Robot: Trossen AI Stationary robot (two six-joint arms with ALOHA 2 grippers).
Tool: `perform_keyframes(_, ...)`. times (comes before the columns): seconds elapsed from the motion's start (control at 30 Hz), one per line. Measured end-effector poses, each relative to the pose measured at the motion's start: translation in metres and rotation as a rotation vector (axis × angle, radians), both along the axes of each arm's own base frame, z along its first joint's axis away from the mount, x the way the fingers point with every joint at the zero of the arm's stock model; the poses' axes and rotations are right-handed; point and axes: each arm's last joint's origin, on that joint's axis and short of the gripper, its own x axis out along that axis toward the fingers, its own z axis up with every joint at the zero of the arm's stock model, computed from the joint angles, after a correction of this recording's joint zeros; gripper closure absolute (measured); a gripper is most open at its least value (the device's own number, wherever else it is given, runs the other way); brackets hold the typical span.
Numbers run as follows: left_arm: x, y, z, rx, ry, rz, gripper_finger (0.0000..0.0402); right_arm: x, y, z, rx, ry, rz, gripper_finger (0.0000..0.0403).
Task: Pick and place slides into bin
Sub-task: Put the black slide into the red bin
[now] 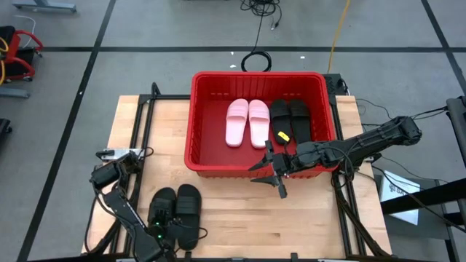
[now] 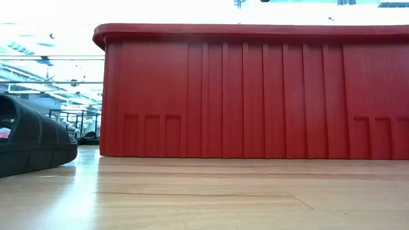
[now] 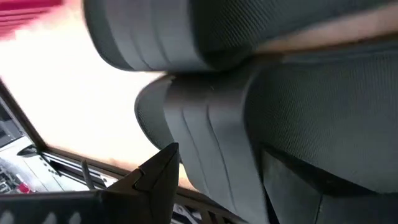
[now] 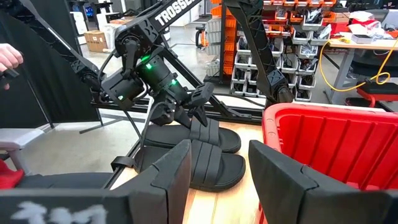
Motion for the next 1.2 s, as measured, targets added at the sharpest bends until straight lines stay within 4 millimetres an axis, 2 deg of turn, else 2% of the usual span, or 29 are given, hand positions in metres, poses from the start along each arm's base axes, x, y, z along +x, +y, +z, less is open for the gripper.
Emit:
perform_keyframes(0.53, 0.0089, 0.0061, 0.0002, 0.025, -0.041, 0.01, 0.0194, 0.0, 0.0, 0.0, 0.0, 0.0, 0.0, 0.0252)
perform_keyframes(0.67, 0.0082, 0.0057, 0.0001, 0.015, -0.027, 0.024, 0.0233, 0.0, 0.0, 0.0, 0.0, 0.0, 0.0, 0.0252)
perform_keyframes(0.97, 0.0072, 0.005, -0.0002, -0.009, 0.005, 0.051, 0.0384, 0.0, 0.0, 0.0, 0.0, 0.0, 0.0, 0.0252)
perform_keyframes(1.03, 0.0071, 0.005, -0.0002, -0.009, 0.005, 0.056, 0.0394, 0.0, 0.0, 0.0, 0.0, 0.0, 0.0, 0.0252)
perform_keyframes(1.2, 0.007, 0.0049, -0.0002, -0.01, 0.006, 0.061, 0.0382, 0.0, 0.0, 0.0, 0.0, 0.0, 0.0, 0.0252)
